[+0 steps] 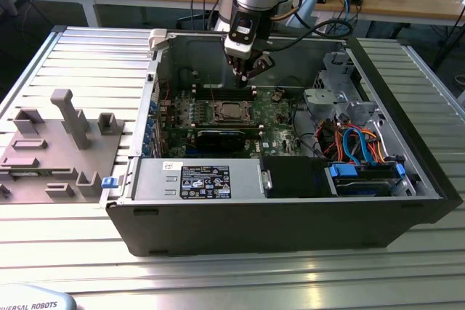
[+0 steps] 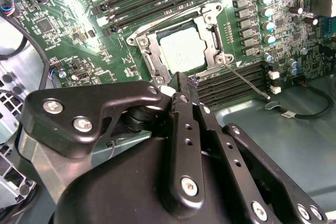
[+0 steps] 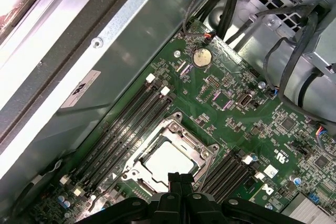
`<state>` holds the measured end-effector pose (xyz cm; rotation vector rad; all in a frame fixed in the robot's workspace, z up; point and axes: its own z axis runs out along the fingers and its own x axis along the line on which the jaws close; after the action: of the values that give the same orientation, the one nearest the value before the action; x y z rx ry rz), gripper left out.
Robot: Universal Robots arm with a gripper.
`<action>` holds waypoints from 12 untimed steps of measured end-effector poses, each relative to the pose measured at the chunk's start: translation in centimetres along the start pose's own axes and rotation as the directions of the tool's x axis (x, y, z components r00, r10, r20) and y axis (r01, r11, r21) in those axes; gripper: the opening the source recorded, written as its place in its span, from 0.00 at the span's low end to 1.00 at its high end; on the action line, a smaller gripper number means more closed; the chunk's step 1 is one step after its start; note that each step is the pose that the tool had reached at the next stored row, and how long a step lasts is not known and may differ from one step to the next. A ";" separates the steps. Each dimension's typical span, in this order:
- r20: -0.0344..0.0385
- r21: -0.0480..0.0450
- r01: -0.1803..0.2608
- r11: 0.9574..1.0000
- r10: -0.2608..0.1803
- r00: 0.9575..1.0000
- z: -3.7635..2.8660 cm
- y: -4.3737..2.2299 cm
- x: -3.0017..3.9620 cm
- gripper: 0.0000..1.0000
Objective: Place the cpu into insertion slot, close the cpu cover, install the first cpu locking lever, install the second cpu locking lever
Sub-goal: 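Install the first cpu locking lever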
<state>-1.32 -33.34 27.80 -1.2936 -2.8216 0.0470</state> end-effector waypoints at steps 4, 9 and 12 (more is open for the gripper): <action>0.000 0.000 0.003 1.000 -0.003 1.000 0.00 0.00 0.00 0.11; 0.000 0.000 0.006 1.000 -0.006 1.000 0.00 0.00 0.00 0.11; 0.000 0.000 0.008 1.000 -0.008 1.000 0.00 0.00 0.00 0.11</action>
<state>-1.33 -33.34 27.79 -1.2823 -2.8269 0.0472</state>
